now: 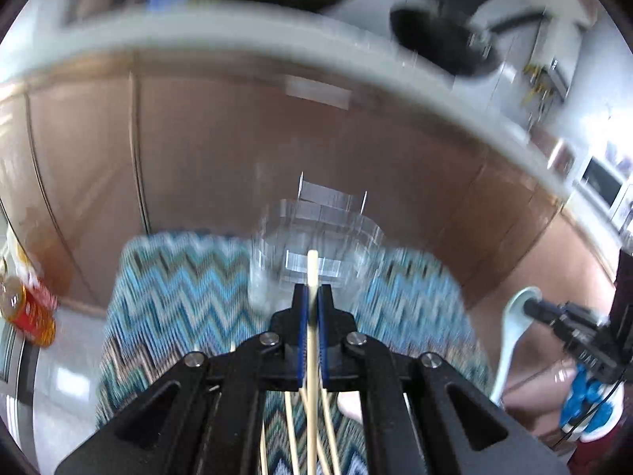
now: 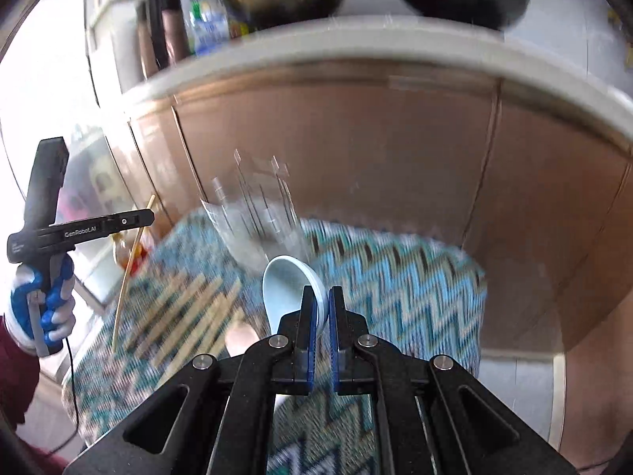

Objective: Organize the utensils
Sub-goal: 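Carry the chopstick with the left tool into the holder while the right tool drops the spoon in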

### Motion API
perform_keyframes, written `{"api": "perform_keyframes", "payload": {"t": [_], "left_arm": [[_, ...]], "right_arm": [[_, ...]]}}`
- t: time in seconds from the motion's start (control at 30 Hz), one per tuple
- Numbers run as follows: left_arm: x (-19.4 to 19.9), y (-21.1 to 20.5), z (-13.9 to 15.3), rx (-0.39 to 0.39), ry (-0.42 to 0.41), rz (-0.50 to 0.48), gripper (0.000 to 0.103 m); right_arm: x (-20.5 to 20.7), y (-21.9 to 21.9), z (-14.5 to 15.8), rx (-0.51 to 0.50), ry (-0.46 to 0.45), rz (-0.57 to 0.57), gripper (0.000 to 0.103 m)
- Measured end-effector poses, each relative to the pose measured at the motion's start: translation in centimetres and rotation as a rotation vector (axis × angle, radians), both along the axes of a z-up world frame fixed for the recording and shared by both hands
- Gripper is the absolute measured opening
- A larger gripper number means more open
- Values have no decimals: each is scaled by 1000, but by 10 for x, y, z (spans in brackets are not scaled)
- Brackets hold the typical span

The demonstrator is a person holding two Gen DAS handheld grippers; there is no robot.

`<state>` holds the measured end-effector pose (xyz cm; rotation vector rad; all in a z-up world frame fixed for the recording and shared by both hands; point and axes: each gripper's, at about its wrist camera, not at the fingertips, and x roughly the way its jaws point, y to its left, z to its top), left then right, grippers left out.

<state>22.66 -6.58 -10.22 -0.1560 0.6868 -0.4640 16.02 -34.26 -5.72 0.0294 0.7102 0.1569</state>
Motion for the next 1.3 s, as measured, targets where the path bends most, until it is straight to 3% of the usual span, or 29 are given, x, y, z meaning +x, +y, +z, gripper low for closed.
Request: {"api": "perform_keyframes", "payload": {"t": [0.17, 0.37, 0.53, 0.67, 1.0, 1.03, 1.07, 1.13, 1.3], "left_arm": [[14, 15, 69, -130, -197, 77, 4], [44, 19, 106, -255, -397, 229, 4], [73, -5, 88, -249, -486, 350, 4], [102, -20, 57, -213, -488, 391, 4], [118, -39, -7, -137, -497, 427, 7], [118, -39, -11, -129, -488, 423, 11], [117, -38, -14, -125, -480, 420, 21], [109, -34, -14, -121, -489, 425, 36], [81, -22, 14, -96, -542, 419, 40]], "right_arm": [[25, 35, 31, -7, -161, -25, 6], [67, 66, 41, -47, -346, -106, 6], [97, 79, 23, -96, -431, -158, 6], [117, 80, 1, -118, -462, -191, 6], [126, 92, -58, -185, -468, -193, 11], [126, 93, -64, -185, -458, -185, 22], [125, 93, -66, -183, -451, -182, 33], [119, 92, -66, -175, -450, -183, 42], [100, 94, -41, -169, -473, -187, 42]]}}
